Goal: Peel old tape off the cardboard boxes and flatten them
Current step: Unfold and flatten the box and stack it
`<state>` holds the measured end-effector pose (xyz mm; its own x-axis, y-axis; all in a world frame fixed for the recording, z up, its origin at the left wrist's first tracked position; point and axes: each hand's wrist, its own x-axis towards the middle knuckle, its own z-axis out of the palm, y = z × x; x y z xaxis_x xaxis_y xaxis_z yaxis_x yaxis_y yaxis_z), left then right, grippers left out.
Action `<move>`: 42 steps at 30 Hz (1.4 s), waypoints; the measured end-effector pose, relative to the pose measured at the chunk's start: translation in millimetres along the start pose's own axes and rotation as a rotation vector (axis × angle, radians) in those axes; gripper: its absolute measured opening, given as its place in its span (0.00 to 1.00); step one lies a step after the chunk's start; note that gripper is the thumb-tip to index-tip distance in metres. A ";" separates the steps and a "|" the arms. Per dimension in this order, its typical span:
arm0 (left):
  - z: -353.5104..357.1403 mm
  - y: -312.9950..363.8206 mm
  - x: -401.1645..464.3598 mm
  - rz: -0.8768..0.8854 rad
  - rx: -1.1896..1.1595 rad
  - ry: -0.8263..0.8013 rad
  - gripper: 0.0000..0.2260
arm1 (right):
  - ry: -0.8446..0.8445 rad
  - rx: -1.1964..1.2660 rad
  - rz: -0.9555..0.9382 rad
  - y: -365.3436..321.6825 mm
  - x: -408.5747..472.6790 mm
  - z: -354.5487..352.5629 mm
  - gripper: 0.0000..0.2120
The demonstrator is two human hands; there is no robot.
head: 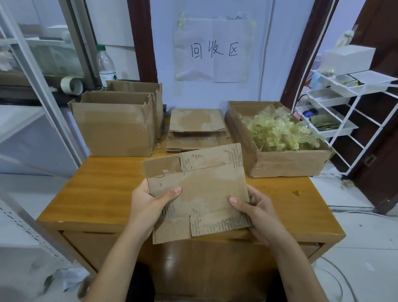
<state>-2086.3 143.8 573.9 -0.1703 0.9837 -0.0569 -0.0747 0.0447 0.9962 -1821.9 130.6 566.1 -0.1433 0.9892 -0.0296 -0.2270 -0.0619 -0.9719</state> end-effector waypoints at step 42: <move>-5.6 10.7 -8.6 -0.069 0.161 -0.328 0.07 | 0.472 -0.065 -0.119 11.0 -0.5 20.5 0.10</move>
<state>-2091.1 134.9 584.6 0.1556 0.9798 -0.1260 0.0853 0.1137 0.9898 -1844.1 126.7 560.2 0.3353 0.9421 -0.0052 -0.1524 0.0487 -0.9871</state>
